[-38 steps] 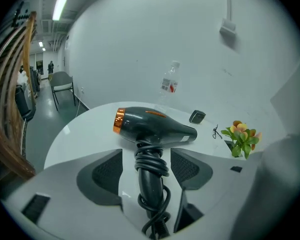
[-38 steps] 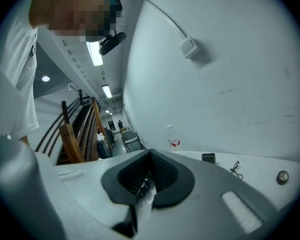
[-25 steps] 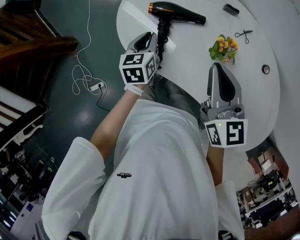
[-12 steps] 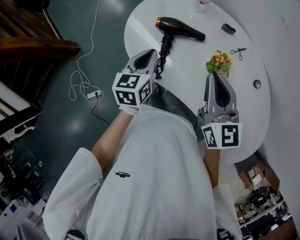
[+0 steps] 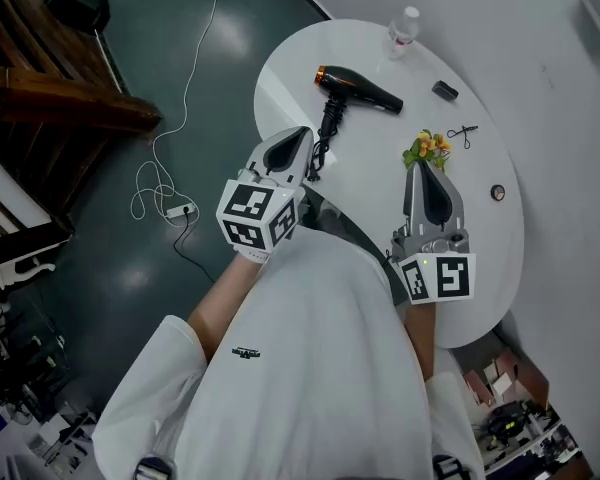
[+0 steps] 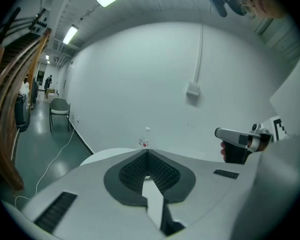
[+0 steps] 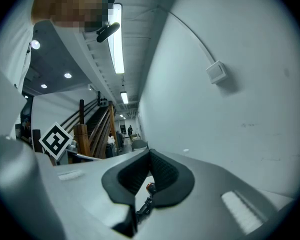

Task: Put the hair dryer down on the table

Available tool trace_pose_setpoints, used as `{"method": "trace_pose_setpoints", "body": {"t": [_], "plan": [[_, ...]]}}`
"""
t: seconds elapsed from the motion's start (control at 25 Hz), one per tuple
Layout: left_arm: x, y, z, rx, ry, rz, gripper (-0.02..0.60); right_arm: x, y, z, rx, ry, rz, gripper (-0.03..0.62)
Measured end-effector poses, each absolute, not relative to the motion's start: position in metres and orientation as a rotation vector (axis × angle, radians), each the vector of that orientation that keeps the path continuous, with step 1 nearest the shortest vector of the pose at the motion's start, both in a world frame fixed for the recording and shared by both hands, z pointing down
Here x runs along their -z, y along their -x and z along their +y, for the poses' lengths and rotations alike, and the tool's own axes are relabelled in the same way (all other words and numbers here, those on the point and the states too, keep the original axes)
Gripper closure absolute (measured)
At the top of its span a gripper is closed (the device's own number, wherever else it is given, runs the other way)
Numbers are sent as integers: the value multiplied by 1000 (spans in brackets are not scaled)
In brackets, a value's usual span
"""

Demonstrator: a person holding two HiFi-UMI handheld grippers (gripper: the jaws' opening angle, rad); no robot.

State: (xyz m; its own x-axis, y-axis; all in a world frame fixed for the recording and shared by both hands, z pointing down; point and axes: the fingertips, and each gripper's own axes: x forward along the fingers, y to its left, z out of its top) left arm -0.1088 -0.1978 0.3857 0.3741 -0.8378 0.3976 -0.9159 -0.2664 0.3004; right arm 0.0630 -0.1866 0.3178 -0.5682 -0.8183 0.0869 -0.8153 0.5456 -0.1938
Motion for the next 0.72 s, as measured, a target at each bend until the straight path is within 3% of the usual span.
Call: {"method": "trace_pose_setpoints", "body": {"t": [0.72], "plan": [[-344, 130, -166, -89, -2189, -1581, 572, -310, -54, -179, 299, 1425, 2765, 583]]}}
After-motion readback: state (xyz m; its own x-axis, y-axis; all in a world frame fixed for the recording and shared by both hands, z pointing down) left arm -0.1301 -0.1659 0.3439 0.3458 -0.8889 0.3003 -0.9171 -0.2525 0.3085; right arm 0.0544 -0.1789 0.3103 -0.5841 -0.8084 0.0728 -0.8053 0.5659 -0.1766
